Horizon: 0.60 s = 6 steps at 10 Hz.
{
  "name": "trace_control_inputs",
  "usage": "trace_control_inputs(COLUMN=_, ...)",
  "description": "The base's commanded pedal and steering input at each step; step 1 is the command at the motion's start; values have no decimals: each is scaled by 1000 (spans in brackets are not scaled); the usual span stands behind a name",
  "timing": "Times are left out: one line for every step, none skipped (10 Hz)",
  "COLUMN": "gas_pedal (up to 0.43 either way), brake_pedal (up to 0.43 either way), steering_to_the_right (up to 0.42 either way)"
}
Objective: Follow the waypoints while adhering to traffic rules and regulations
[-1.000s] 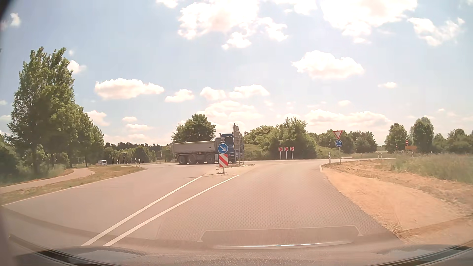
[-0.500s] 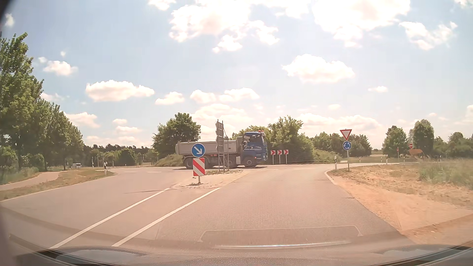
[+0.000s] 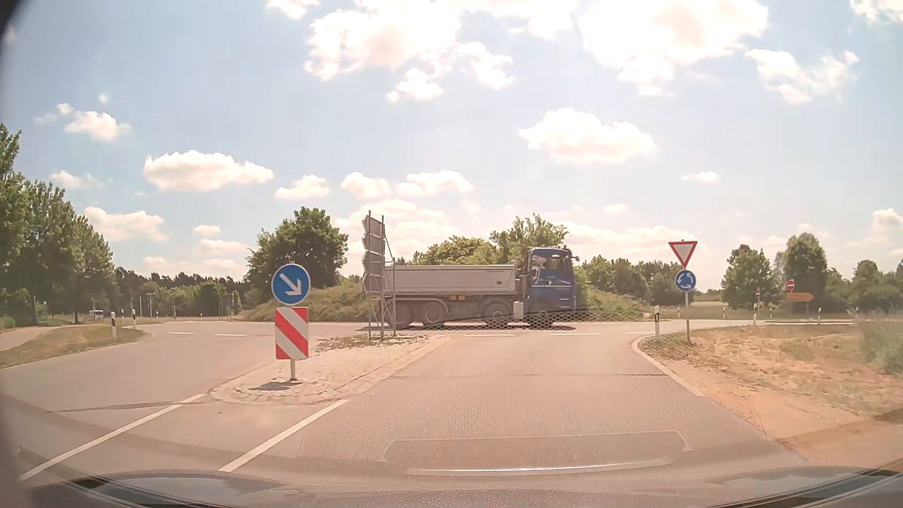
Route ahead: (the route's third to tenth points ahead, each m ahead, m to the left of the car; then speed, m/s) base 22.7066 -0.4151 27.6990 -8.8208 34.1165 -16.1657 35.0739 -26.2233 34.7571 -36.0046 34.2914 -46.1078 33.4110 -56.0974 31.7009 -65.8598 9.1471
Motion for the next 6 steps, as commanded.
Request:
trace_control_inputs(gas_pedal=0, brake_pedal=12, steering_to_the_right=50)
trace_control_inputs(gas_pedal=0, brake_pedal=12, steering_to_the_right=53)
trace_control_inputs(gas_pedal=0, brake_pedal=12, steering_to_the_right=55)
trace_control_inputs(gas_pedal=0, brake_pedal=12, steering_to_the_right=58)
trace_control_inputs(gas_pedal=0, brake_pedal=12, steering_to_the_right=61)
trace_control_inputs(gas_pedal=8, brake_pedal=12, steering_to_the_right=67)
